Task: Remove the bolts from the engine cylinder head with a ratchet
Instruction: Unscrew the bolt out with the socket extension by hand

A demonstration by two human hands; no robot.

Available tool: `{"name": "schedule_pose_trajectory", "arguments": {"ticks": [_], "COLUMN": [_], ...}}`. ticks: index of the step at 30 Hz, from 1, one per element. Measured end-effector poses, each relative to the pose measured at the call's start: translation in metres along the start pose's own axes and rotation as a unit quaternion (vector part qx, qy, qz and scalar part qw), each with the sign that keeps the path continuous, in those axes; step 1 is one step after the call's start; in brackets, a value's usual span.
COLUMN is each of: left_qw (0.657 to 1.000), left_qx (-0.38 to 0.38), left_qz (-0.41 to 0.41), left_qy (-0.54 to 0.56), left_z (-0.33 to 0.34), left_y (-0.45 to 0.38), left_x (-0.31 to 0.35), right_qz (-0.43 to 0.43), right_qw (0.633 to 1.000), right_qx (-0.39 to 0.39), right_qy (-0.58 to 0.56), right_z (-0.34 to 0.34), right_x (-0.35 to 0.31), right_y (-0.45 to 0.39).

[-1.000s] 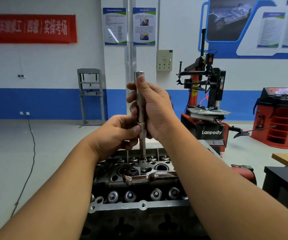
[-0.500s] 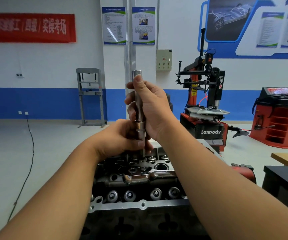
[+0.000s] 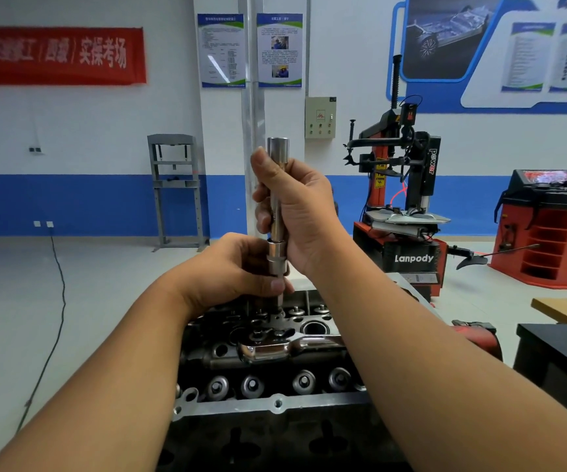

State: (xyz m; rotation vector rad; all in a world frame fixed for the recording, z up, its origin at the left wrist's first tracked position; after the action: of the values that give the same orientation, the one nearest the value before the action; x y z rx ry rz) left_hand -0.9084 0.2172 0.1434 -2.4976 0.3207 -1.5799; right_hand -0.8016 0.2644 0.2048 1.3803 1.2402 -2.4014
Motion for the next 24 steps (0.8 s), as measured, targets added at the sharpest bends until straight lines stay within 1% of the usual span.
{"name": "schedule_pose_trajectory", "arguments": {"ticks": [2, 4, 7, 9, 12, 14, 16, 17, 21, 22, 24], "left_qw": [1.0, 1.0, 0.998, 0.996, 0.998, 0.999, 0.999, 0.999, 0.99, 0.99, 0.994], "left_qx": [0.026, 0.026, -0.033, -0.05, -0.015, 0.016, 0.039, 0.036, -0.022, -0.02, 0.01], "left_qz": [0.003, 0.009, 0.018, 0.026, 0.02, 0.022, 0.023, 0.02, 0.019, 0.026, 0.035], "left_qy": [-0.01, -0.007, 0.054, 0.075, 0.056, 0.02, 0.011, 0.024, 0.139, 0.139, 0.104], "left_z": [-0.0018, -0.0025, 0.0015, 0.003, 0.0031, 0.0021, -0.0013, -0.0022, 0.0005, 0.0004, -0.0011], "left_y": [-0.0017, -0.0014, 0.0014, 0.0037, 0.0039, 0.0021, 0.0008, 0.0006, 0.0033, 0.0035, 0.0021], "left_x": [0.0007, 0.002, 0.0034, 0.0033, 0.0049, 0.0069, 0.0062, 0.0053, 0.0044, 0.0044, 0.0042], "right_qz": [0.005, 0.007, 0.01, 0.011, 0.008, 0.004, 0.004, 0.005, 0.008, 0.009, 0.011], "right_qw": [1.0, 1.0, 1.0, 1.0, 1.0, 1.0, 1.0, 1.0, 1.0, 1.0, 1.0], "right_qx": [-0.009, -0.016, -0.013, -0.005, 0.003, 0.0, -0.006, -0.007, 0.0, 0.0, -0.008], "right_qy": [-0.001, -0.002, 0.001, 0.001, -0.012, -0.022, -0.022, -0.021, -0.016, -0.008, 0.002], "right_z": [0.0012, 0.0023, 0.0017, 0.0006, -0.0008, -0.0002, 0.0016, 0.0024, 0.0035, 0.0039, 0.0055], "right_x": [0.0002, -0.0004, -0.0004, 0.0002, 0.0011, 0.0016, 0.0025, 0.0029, 0.0029, 0.0028, 0.0024], "right_y": [0.0011, 0.0014, 0.0011, 0.0009, 0.0004, -0.0004, -0.0006, -0.0008, -0.0019, -0.0022, -0.0026]}}
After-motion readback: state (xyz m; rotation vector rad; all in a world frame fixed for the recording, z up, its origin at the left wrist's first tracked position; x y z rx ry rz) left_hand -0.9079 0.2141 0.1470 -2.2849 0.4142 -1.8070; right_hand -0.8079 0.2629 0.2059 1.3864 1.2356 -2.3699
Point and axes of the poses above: each hand's wrist, its own y-axis away from the middle knuckle, its own z-axis out of the palm, x = y × z, the point moved 5 cm from there along -y, towards the middle knuckle, and after that the axes turned 1 degree about -x, right-handed, at the moved point
